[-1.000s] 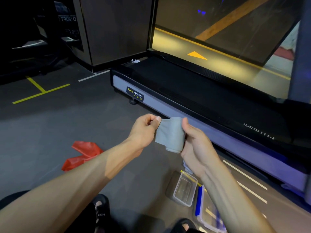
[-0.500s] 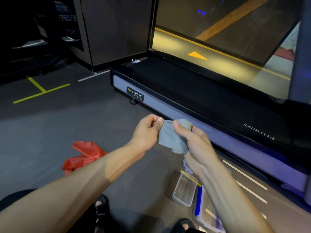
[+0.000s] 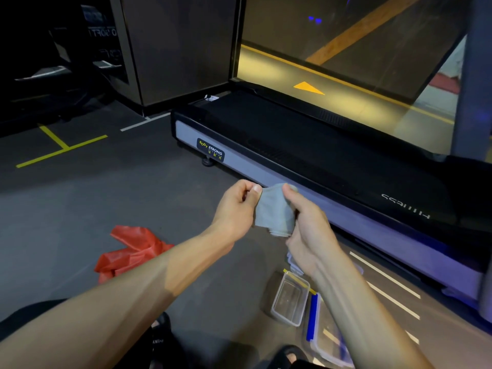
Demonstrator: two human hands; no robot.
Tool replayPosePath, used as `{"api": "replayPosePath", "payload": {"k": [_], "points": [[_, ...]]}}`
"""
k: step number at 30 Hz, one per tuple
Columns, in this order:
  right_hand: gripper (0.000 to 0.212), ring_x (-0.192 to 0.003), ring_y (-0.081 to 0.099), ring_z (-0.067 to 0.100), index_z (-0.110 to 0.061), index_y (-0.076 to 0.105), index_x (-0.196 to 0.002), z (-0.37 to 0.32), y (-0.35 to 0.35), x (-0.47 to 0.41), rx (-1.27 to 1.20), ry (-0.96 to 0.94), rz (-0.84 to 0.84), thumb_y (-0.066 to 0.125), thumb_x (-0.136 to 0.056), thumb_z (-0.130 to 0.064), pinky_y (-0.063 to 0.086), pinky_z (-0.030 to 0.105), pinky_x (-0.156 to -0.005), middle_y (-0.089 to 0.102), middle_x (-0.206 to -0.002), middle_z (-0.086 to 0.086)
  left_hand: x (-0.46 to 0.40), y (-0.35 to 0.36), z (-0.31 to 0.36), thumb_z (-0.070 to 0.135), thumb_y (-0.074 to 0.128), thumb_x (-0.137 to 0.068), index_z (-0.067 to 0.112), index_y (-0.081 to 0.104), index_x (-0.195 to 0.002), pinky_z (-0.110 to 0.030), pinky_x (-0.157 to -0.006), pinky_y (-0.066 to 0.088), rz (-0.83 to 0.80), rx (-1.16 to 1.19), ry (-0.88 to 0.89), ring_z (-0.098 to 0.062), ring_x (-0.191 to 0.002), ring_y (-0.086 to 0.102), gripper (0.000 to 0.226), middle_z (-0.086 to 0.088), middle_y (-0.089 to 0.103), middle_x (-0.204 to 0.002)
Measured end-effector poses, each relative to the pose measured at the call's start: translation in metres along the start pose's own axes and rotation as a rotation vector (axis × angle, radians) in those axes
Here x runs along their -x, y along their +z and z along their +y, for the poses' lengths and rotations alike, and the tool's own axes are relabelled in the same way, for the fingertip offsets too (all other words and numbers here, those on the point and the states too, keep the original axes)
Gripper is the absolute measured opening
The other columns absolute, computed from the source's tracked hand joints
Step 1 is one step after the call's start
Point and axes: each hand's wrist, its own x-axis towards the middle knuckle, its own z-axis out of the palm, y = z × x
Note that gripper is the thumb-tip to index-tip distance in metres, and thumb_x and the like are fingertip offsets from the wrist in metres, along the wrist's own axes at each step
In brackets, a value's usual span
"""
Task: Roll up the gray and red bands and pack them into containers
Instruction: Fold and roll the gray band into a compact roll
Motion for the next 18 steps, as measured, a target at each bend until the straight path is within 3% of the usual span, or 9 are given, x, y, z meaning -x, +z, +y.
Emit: {"api": "replayPosePath", "payload": {"k": [3, 5, 9, 12, 16, 18], "points": [[0.048, -0.086, 0.074, 0.025, 0.0, 0.067, -0.121, 0.0027, 0.003, -0.0012, 0.026, -0.037, 0.067, 0.079, -0.087, -0.032, 0.054, 0.031, -0.059, 0.075, -0.109, 0.021, 0.0044, 0.005, 0.0049, 0.029, 0.05, -0.108, 0.01, 0.061, -0.096, -0.033, -0.066, 0.048, -0.009, 0.037, 0.012, -0.011, -0.072, 0.055, 0.025, -0.002, 0.063, -0.081], [0.048, -0.087, 0.074, 0.025, -0.001, 0.067, -0.121, 0.0028, 0.0023, -0.0016, 0.034, -0.055, 0.074, 0.079, -0.087, -0.033, 0.055, 0.031, -0.06, 0.076, -0.109, 0.02, 0.0048, 0.0066, 0.0072, 0.029, 0.05, -0.108, 0.009, 0.062, -0.099, -0.035, -0.067, 0.049, -0.005, 0.06, 0.01, -0.013, -0.075, 0.057, 0.025, -0.004, 0.065, -0.084], [0.043, -0.098, 0.074, 0.027, -0.002, 0.072, -0.116, 0.0012, 0.0003, -0.0012, 0.016, -0.051, 0.012, 0.076, -0.088, -0.035, 0.058, 0.04, -0.082, 0.077, -0.107, 0.018, 0.0038, 0.0069, 0.0069, 0.03, 0.051, -0.107, 0.011, 0.061, -0.096, -0.038, -0.07, 0.049, 0.018, 0.046, 0.022, -0.012, -0.074, 0.056, 0.024, -0.001, 0.063, -0.081], [0.046, -0.095, 0.074, 0.023, -0.003, 0.073, -0.114, 0.0014, -0.001, -0.0007, 0.054, -0.055, -0.031, 0.073, -0.085, -0.039, 0.056, 0.046, -0.089, 0.078, -0.104, 0.014, 0.0034, 0.0046, 0.0056, 0.03, 0.052, -0.107, 0.012, 0.06, -0.093, -0.047, -0.071, 0.052, 0.03, 0.02, 0.062, -0.015, -0.074, 0.055, 0.024, -0.007, 0.063, -0.081], [0.05, -0.094, 0.071, 0.024, -0.004, 0.075, -0.112, 0.0026, -0.0012, 0.0025, 0.105, -0.068, -0.06, 0.074, -0.077, -0.041, 0.053, 0.055, -0.099, 0.076, -0.109, 0.019, 0.0035, 0.0023, 0.0037, 0.024, 0.054, -0.106, 0.017, 0.061, -0.088, -0.037, -0.068, 0.052, 0.029, 0.043, 0.07, -0.009, -0.071, 0.058, 0.021, 0.005, 0.064, -0.076], [0.05, -0.094, 0.071, 0.026, -0.004, 0.075, -0.111, 0.0034, -0.0024, 0.002, 0.094, -0.082, -0.047, 0.076, -0.075, -0.038, 0.052, 0.058, -0.1, 0.075, -0.11, 0.021, 0.0012, 0.0014, 0.0019, 0.023, 0.056, -0.105, 0.013, 0.063, -0.09, -0.036, -0.066, 0.052, 0.006, 0.078, 0.049, -0.014, -0.073, 0.059, 0.02, -0.001, 0.066, -0.078]]}}
